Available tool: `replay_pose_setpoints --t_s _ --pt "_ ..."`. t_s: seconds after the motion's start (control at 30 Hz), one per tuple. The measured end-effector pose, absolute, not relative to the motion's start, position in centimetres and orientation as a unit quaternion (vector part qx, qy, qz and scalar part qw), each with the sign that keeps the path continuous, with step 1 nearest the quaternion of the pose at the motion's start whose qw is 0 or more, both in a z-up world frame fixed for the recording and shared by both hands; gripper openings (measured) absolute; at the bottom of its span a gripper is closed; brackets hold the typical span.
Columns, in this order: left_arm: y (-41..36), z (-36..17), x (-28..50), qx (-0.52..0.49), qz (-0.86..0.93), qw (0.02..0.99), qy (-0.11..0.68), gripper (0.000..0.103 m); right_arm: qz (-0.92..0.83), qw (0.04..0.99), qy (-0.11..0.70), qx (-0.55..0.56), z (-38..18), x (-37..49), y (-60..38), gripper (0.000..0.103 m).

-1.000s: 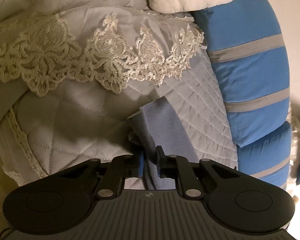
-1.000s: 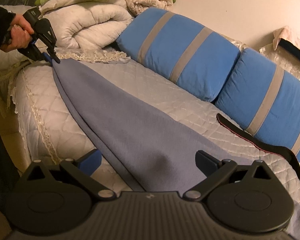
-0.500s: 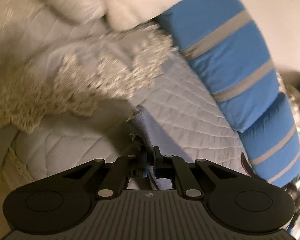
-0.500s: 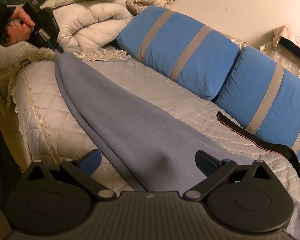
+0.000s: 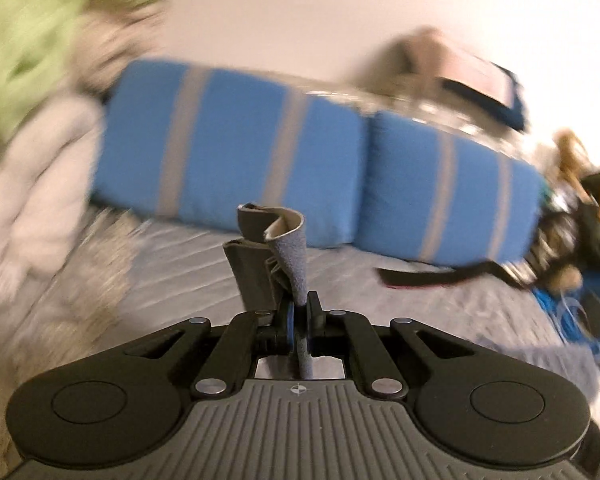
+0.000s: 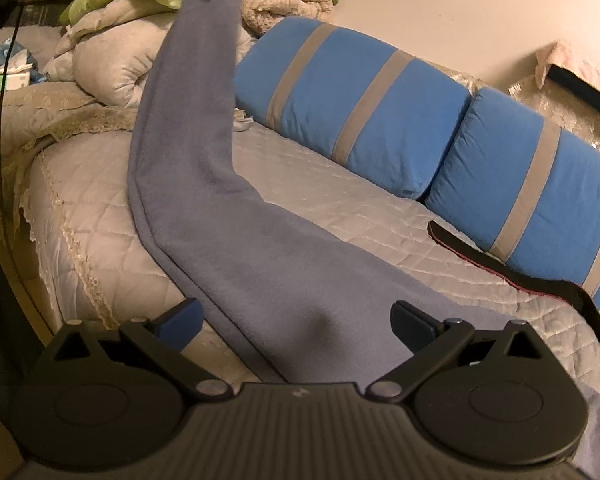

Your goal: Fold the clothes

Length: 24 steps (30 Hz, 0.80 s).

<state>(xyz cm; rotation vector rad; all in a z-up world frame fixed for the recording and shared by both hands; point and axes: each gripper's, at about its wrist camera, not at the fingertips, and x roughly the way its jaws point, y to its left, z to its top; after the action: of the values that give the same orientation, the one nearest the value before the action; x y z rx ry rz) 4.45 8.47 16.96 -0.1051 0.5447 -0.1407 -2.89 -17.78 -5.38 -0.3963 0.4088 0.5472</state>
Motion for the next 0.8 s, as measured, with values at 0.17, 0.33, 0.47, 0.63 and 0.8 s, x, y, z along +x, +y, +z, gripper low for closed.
replay_pose_setpoints --t_s 0.17,0.33,0.47,0.63,0.8 --pt "1.5 17.0 4.6 0.019 -0.121 0.956 0.266 0.005 0.257 0.927 0.207 -0.175 -5.3 -2.4 -18.5 0.103" --pt "-3.1 15.6 4.7 0.058 -0.157 0.95 0.263 0.005 0.255 0.929 0.214 -0.163 -5.3 -2.0 -19.0 0.103" --pt "-6.0 14.5 4.7 0.068 -0.184 0.944 0.266 0.005 0.253 0.928 0.221 -0.162 -5.6 -1.7 -19.2 0.103" --pt "-9.0 12.6 5.6 0.055 -0.249 0.92 0.297 0.024 0.247 0.928 0.229 -0.16 -5.7 -1.5 -19.6 0.103" --pt "-9.0 11.7 6.0 0.02 -0.297 0.91 0.287 0.061 0.238 0.929 0.22 -0.181 -4.6 -2.3 -19.7 0.103"
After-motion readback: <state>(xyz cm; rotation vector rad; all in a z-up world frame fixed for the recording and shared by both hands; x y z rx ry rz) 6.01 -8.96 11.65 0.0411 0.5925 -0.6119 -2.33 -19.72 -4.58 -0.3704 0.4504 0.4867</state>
